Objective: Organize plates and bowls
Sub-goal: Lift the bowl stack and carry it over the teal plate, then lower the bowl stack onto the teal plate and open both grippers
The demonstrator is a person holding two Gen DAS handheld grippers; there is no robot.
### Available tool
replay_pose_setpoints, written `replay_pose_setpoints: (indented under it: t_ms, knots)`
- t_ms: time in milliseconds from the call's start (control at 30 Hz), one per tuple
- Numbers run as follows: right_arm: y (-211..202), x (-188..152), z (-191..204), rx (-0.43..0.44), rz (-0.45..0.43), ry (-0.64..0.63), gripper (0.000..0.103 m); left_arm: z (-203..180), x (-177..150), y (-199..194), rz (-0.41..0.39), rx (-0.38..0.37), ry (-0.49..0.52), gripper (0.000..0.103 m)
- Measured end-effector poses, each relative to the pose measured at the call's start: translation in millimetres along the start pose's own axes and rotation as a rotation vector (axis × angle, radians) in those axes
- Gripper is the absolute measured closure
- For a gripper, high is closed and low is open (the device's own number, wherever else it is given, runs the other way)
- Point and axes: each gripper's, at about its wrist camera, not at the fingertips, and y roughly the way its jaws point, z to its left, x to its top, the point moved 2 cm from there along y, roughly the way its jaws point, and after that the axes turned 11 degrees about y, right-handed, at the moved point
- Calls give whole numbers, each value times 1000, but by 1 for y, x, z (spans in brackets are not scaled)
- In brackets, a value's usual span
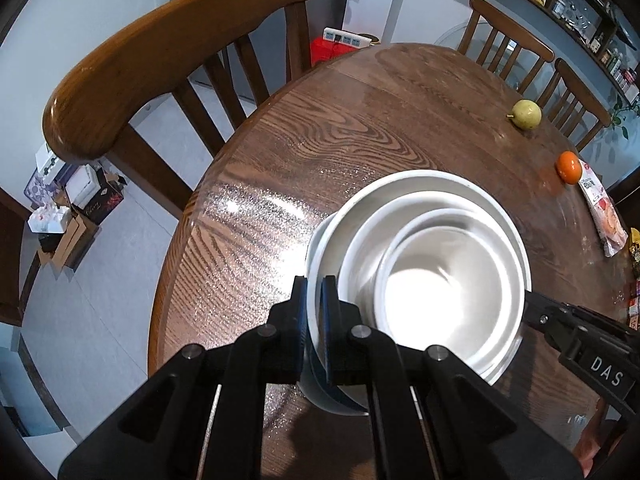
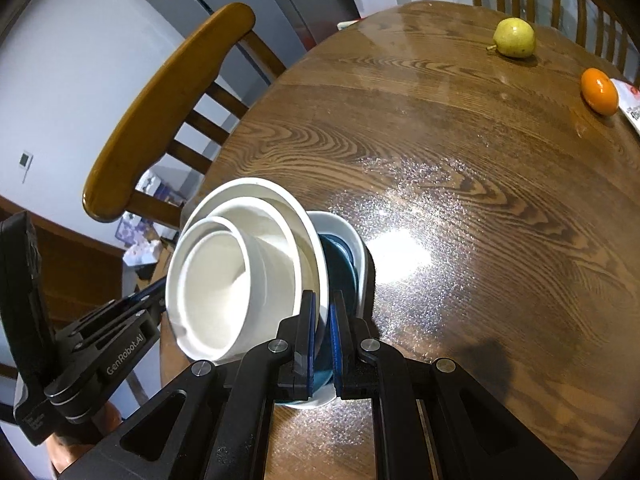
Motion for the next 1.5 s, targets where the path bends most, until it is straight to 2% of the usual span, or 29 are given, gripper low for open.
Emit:
replay_pose_setpoints:
  t_ms: [467,1200,1500]
  knots:
    - [3,5,-5,4,19,24,93,-3,3,3,6,6,29,100]
    - [-9,7,6,-88,-70,-70,93,-11,3,3,-3,44,49,96]
    - [-16,7,5,-83,-80,-71,93,-11,5,-2,-24,54,50,96]
